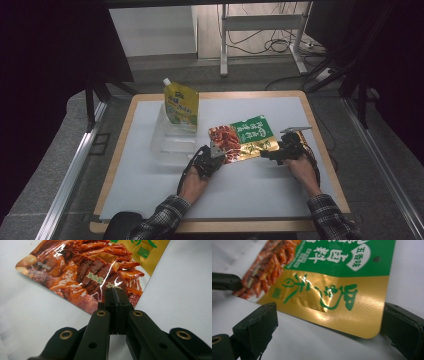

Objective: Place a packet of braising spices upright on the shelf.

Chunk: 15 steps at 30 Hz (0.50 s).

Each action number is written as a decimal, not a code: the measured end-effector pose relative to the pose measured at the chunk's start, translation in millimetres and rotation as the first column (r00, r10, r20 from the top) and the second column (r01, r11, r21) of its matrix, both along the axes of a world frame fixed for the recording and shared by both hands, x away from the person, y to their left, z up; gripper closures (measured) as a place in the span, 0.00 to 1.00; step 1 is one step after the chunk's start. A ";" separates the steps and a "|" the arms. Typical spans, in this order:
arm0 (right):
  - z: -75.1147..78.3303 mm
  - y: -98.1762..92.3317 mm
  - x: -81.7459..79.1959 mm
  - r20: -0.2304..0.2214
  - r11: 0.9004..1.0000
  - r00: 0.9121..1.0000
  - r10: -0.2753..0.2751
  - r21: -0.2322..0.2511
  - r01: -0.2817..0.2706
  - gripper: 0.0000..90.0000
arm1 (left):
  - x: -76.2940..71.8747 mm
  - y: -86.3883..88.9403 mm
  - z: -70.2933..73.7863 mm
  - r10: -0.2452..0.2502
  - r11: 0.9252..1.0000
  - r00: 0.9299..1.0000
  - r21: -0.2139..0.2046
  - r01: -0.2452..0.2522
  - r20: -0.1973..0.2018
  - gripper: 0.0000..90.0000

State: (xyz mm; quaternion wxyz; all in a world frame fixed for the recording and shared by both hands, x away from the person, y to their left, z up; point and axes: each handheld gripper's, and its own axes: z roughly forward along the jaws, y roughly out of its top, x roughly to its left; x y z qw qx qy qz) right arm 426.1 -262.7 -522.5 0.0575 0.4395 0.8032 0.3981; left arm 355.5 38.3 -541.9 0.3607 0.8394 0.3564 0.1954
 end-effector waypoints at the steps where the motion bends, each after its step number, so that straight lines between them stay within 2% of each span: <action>1: 0.3 0.9 -0.2 -0.002 1.000 1.000 0.006 0.005 -0.006 0.04 | 0.0 0.0 0.0 0.000 1.000 1.000 0.000 0.000 0.000 1.00; 5: 3.5 7.0 -2.4 0.009 0.999 1.000 0.028 0.017 -0.028 0.04 | 0.4 0.4 0.0 -0.001 1.000 1.000 -0.003 0.001 -0.002 1.00; 8: 4.4 12.0 -1.3 0.018 0.999 0.999 0.042 0.001 -0.042 0.04 | 0.5 0.6 0.0 0.000 1.000 1.000 -0.005 0.000 -0.003 1.00; 13: 3.0 18.8 6.6 -0.009 0.999 0.999 0.053 0.001 -0.053 0.05 | 0.7 1.2 0.0 -0.001 1.000 1.000 -0.010 0.001 -0.007 1.00; 15: 2.6 21.6 11.9 -0.027 0.999 0.999 0.044 0.023 -0.044 0.05 | 0.8 1.3 0.0 -0.002 1.000 1.000 -0.012 0.002 -0.007 1.00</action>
